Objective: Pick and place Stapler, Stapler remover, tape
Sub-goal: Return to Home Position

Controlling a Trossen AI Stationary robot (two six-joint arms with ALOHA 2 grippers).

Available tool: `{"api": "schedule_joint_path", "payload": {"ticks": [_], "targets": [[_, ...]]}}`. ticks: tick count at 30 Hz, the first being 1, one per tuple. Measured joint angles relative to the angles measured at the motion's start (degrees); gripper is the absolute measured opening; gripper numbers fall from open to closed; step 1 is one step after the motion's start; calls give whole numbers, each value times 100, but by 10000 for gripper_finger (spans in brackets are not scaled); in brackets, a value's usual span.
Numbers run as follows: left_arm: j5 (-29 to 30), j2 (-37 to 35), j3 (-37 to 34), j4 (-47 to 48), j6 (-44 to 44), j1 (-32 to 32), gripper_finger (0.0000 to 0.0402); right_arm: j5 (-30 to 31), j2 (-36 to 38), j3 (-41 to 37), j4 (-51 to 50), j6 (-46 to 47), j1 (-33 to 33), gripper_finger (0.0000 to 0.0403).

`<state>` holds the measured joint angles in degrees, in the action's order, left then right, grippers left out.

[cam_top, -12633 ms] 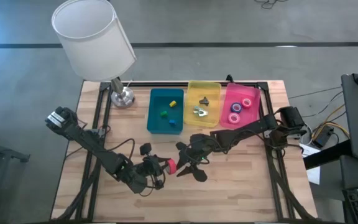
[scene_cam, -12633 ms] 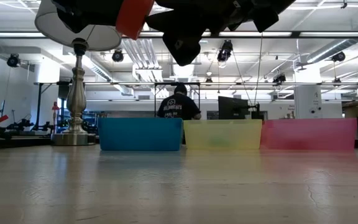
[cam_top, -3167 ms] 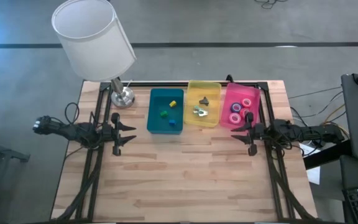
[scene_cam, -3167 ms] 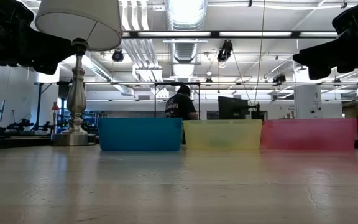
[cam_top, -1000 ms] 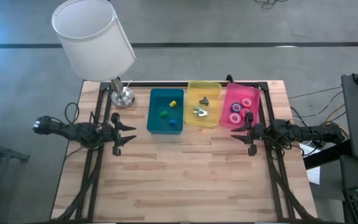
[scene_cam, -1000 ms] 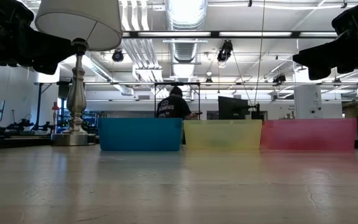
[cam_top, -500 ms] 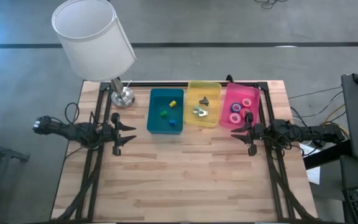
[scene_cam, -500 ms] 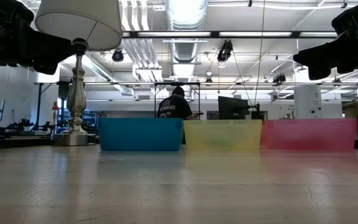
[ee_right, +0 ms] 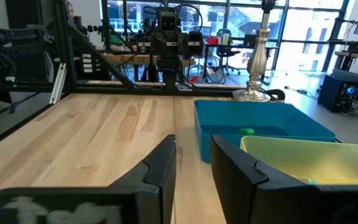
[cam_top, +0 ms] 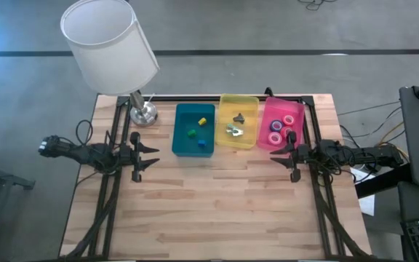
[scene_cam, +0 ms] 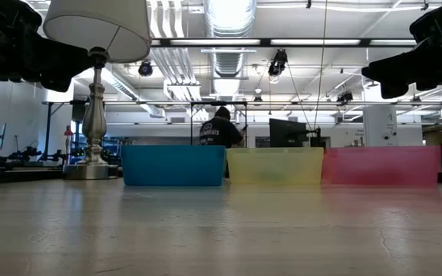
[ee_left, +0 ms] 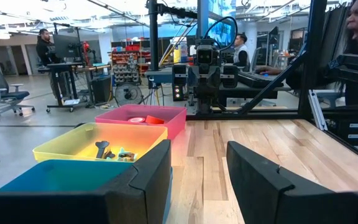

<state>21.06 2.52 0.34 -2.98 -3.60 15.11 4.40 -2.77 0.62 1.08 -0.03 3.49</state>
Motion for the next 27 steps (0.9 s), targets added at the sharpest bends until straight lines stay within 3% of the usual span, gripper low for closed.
{"api": "schedule_joint_path", "payload": {"ticks": [18, 27], "targets": [[0, -1, 0, 0, 0, 1, 161, 0, 1, 0, 0, 0, 0, 68], [0, -2, 0, 0, 0, 1, 161, 0, -2, 0, 0, 0, 0, 78]]}}
